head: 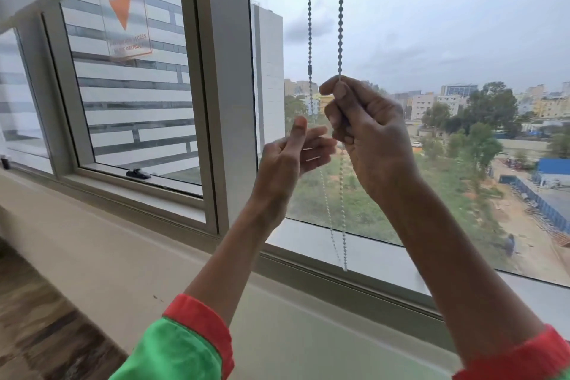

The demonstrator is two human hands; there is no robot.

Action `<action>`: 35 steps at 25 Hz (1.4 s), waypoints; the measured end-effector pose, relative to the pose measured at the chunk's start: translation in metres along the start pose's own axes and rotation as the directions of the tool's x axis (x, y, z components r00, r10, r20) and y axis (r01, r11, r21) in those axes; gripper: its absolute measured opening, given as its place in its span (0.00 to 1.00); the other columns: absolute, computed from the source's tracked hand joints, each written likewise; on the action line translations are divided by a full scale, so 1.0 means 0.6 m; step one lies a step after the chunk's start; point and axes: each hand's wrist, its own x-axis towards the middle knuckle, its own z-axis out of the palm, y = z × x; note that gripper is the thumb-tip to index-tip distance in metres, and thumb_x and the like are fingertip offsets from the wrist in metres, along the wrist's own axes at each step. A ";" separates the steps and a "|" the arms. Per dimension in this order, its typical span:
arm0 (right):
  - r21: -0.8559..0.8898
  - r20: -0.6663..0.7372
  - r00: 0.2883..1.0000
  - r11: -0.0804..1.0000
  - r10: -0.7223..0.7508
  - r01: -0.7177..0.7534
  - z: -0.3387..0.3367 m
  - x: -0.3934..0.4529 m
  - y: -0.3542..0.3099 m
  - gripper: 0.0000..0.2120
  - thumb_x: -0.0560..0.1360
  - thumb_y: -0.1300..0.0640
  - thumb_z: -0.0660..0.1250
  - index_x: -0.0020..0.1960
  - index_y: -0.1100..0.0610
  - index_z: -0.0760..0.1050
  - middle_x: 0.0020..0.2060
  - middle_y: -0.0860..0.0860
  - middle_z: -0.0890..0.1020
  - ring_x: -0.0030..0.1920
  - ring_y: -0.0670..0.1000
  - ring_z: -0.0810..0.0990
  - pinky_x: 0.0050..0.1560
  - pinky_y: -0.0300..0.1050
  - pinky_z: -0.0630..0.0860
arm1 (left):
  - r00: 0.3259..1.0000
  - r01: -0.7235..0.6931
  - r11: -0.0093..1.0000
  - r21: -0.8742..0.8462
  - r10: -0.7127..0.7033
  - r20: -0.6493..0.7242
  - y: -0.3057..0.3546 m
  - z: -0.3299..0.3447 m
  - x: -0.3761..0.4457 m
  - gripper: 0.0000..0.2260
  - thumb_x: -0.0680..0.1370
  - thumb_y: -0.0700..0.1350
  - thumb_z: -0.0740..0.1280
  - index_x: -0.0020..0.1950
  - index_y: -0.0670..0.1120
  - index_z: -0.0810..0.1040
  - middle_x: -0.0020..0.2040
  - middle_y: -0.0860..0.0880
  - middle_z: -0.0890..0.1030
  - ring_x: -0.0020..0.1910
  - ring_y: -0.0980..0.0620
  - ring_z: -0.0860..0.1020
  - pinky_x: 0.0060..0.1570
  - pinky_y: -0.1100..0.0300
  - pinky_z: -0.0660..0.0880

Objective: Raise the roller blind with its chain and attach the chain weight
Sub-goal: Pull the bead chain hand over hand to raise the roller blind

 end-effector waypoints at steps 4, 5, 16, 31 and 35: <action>-0.009 -0.021 0.999 1.000 0.027 -0.027 0.001 -0.047 0.041 0.10 0.79 0.63 0.60 0.45 0.57 0.79 0.26 0.48 0.70 0.28 0.44 0.64 0.29 0.34 0.61 | 0.984 -0.177 0.982 -0.068 0.179 0.016 0.088 0.027 0.045 0.15 0.81 0.48 0.58 0.54 0.39 0.79 0.43 0.45 0.85 0.45 0.49 0.84 0.48 0.58 0.80; -0.022 -0.023 0.999 0.999 0.035 -0.035 0.001 -0.057 0.050 0.10 0.79 0.63 0.60 0.44 0.56 0.79 0.25 0.46 0.70 0.28 0.44 0.65 0.30 0.33 0.62 | 0.979 -0.200 0.974 -0.102 0.204 0.025 0.108 0.035 0.053 0.14 0.81 0.46 0.59 0.54 0.38 0.79 0.41 0.45 0.85 0.42 0.49 0.84 0.47 0.58 0.81; 0.061 0.047 0.960 0.958 0.277 -0.280 -0.018 -0.130 0.112 0.10 0.75 0.55 0.63 0.45 0.57 0.82 0.31 0.53 0.82 0.30 0.49 0.76 0.34 0.40 0.73 | 0.975 -0.218 0.968 -0.127 0.211 -0.065 0.054 0.037 0.032 0.12 0.79 0.45 0.63 0.38 0.48 0.82 0.25 0.54 0.67 0.23 0.58 0.60 0.22 0.68 0.59; 0.128 0.080 0.993 0.987 0.089 -0.098 0.017 0.060 -0.008 0.11 0.80 0.61 0.58 0.48 0.63 0.79 0.26 0.50 0.74 0.25 0.44 0.67 0.28 0.36 0.65 | 0.999 -0.034 0.997 -0.068 0.034 -0.002 -0.040 0.014 -0.031 0.12 0.78 0.46 0.63 0.38 0.48 0.82 0.24 0.55 0.68 0.24 0.58 0.62 0.26 0.66 0.60; 0.075 0.070 0.997 0.997 0.027 -0.032 0.019 0.038 0.000 0.10 0.79 0.61 0.59 0.45 0.59 0.79 0.25 0.48 0.70 0.25 0.43 0.64 0.26 0.34 0.61 | 0.999 0.036 0.993 -0.113 -0.033 0.031 -0.028 0.011 -0.021 0.15 0.81 0.47 0.57 0.43 0.48 0.82 0.32 0.49 0.82 0.31 0.55 0.78 0.36 0.64 0.74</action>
